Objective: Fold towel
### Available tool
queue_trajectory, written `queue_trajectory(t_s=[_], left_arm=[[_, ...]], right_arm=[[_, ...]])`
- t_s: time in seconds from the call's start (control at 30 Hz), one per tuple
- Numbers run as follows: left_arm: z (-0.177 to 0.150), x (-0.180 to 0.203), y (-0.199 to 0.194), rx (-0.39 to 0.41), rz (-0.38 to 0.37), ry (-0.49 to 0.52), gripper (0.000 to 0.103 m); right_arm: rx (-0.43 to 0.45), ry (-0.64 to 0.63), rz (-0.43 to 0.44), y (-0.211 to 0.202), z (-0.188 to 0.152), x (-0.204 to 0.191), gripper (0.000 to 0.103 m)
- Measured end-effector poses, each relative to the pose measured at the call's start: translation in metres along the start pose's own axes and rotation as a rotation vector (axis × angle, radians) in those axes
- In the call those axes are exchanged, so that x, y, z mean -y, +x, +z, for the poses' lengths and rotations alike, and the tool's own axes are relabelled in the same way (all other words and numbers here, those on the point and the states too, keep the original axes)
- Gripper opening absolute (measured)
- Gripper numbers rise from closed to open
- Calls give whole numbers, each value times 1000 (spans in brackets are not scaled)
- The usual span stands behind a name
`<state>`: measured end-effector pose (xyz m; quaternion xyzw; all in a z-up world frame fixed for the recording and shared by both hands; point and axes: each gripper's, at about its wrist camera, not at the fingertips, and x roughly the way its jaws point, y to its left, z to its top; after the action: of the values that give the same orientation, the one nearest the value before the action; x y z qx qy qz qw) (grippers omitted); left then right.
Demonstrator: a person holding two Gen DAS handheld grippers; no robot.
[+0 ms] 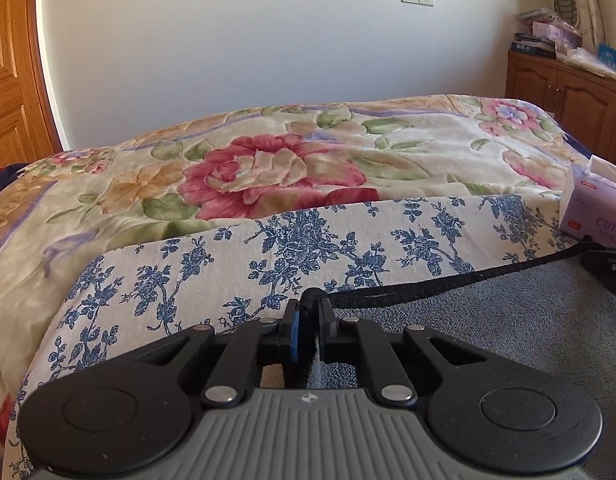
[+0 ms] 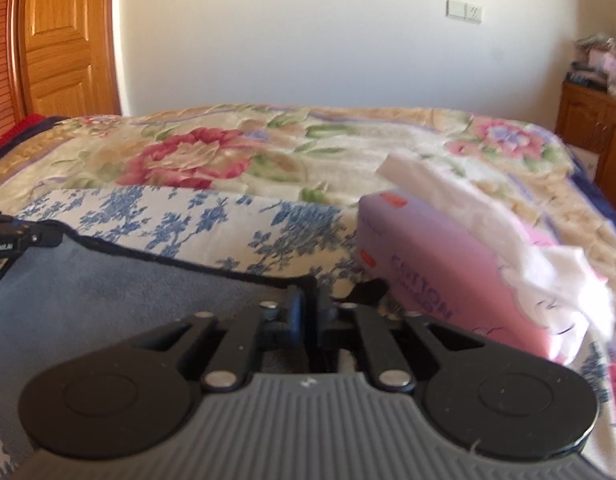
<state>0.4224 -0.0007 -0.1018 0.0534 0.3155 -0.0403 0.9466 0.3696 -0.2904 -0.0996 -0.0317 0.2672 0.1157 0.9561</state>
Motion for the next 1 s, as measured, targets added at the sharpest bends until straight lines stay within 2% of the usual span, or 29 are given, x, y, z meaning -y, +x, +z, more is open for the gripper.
queue_trajectory(t_s=[0.1, 0.13, 0.17, 0.2, 0.3, 0.37, 0.57, 0.7, 0.83, 1.0], left_arm=[[1, -1, -2, 2, -5, -3, 17], [2, -2, -4, 5, -3, -4, 28], [3, -2, -6, 11, -3, -8, 40], [4, -3, -9, 18, -4, -13, 44], [7, -3, -18, 29, -8, -15, 50], [8, -3, -24, 32, -10, -16, 59], [12, 0, -51, 59, -14, -14, 78], [13, 2, -70, 62, -21, -14, 79], [14, 6, -92, 69, -29, -16, 83], [20, 10, -123, 87, -43, -1, 83]], right_arm=[[-14, 2, 10, -4, 5, 1, 17], [-14, -1, 4, -5, 6, 0, 29], [-15, 0, 6, -6, 7, 0, 35], [-12, 6, 13, -9, 7, 0, 43], [-13, 6, 18, -15, 11, -2, 43], [-14, 5, 25, -21, 13, -4, 43], [-36, 10, 36, -43, 19, -7, 46], [-32, 34, 41, -65, 24, -9, 55], [-16, 27, 37, -89, 31, -15, 58], [7, 47, 46, -119, 39, -19, 60]])
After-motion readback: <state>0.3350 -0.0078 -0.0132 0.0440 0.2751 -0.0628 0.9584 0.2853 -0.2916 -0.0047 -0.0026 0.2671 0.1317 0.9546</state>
